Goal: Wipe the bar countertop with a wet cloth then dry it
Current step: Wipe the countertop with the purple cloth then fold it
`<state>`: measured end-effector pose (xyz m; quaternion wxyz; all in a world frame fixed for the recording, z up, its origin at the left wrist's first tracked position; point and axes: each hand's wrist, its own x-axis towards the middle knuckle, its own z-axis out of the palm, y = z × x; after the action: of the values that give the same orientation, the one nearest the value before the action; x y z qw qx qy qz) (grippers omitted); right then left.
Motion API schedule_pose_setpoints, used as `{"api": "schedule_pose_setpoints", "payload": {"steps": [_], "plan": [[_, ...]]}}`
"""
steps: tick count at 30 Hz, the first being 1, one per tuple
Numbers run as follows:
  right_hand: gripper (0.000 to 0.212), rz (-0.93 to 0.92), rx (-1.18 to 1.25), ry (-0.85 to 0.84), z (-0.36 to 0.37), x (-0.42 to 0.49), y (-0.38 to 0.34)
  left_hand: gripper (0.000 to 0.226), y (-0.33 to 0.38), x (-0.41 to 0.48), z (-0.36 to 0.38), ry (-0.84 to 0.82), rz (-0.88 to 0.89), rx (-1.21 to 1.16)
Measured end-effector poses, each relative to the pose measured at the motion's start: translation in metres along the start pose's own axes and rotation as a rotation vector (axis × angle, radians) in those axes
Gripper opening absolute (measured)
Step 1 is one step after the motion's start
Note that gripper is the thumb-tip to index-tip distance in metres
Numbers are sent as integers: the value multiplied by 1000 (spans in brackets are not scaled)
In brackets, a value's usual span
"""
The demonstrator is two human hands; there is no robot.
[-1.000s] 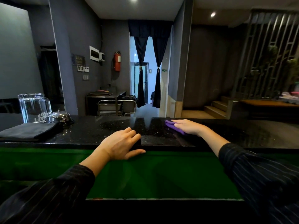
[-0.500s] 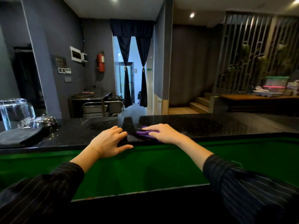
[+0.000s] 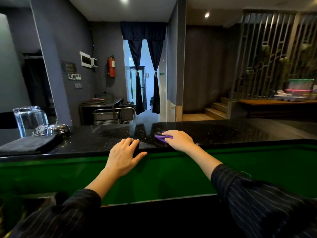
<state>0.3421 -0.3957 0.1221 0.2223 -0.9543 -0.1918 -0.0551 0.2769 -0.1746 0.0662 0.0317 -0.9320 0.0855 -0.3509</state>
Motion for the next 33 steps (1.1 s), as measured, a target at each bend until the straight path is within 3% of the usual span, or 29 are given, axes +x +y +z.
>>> {"api": "schedule_pose_setpoints", "payload": {"steps": [8,13,15,17,19,21,23,28,33], "plan": [[46,-186,-223,-28,6,-4,12,59,17,1,-3,65,-197,-128],[44,-325,-128,-106,-20,-15,35,31,37,20,-20,-68,-389,-91],[45,-307,-116,-92,-31,-11,48,27,41,34,-31,-106,-523,-42],[47,-246,-181,-8,-39,6,66,26,50,49,-31,-81,-529,-28],[46,-132,-254,41,-37,32,77,35,67,58,-25,-132,-407,-92],[48,-12,-272,-32,-28,59,80,68,89,65,-12,-258,-313,-203],[50,-2,-249,-143,-19,77,74,85,109,72,2,-329,-237,-210],[47,-216,-189,-305,-22,71,86,107,119,80,15,-397,-129,-43],[45,-67,-142,-305,-33,89,116,103,122,80,14,-422,-134,-71]]}}
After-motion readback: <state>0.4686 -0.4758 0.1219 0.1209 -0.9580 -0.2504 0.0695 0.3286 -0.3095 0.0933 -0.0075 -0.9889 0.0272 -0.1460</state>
